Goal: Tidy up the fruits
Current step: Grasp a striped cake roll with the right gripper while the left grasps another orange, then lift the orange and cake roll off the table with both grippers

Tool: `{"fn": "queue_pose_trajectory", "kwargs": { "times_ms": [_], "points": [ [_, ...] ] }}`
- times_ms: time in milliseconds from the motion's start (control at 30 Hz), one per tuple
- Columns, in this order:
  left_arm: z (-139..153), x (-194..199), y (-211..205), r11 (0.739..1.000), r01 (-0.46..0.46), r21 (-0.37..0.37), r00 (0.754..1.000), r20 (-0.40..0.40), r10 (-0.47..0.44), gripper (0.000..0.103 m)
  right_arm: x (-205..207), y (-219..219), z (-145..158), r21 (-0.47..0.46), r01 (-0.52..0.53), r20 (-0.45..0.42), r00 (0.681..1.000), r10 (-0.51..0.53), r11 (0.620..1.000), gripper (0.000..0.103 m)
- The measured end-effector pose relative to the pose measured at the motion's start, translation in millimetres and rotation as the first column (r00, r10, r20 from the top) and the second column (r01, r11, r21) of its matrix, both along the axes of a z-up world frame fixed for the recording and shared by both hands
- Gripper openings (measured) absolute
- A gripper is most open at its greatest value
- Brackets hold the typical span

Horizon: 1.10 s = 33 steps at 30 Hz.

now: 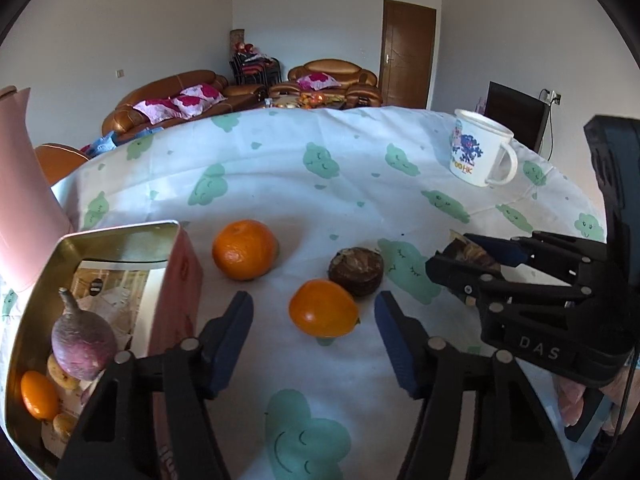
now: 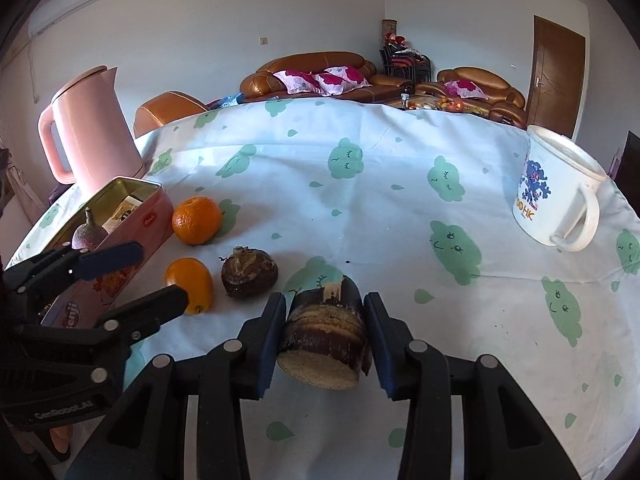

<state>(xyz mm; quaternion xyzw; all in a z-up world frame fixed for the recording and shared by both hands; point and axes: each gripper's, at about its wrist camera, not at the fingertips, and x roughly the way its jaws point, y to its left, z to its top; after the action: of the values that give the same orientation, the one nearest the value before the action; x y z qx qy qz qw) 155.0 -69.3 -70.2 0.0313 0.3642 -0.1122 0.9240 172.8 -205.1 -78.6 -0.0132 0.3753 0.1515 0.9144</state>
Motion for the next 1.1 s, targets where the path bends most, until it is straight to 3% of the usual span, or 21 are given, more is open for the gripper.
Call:
{"fn": "queue_pose_trajectory", "kwargs": {
  "times_ms": [200, 300, 500, 1100],
  "points": [
    [-9, 13, -8, 1.0, 0.021, -0.011, 0.998, -0.06, -0.022, 0.059, 3, -1, -1, 0.02, -0.009, -0.015, 1.0, 0.009, 1.0, 0.043],
    [-12, 19, -6, 0.999, 0.018, -0.033, 0.996, -0.091, -0.021, 0.044, 3, 0, -2, 0.017, -0.014, -0.019, 1.0, 0.015, 1.0, 0.043],
    [-13, 18, -3, 0.998, 0.027, -0.06, 0.995, -0.097, -0.032, 0.043, 1, 0, -2, 0.026, -0.025, -0.011, 1.0, 0.025, 0.999, 0.043],
    [5, -3, -3, 0.999, 0.015, -0.035, 0.999, 0.045, -0.014, 0.043, -12, 0, 10, 0.046, -0.06, 0.086, 0.995, 0.056, 0.997, 0.043]
  ]
}}
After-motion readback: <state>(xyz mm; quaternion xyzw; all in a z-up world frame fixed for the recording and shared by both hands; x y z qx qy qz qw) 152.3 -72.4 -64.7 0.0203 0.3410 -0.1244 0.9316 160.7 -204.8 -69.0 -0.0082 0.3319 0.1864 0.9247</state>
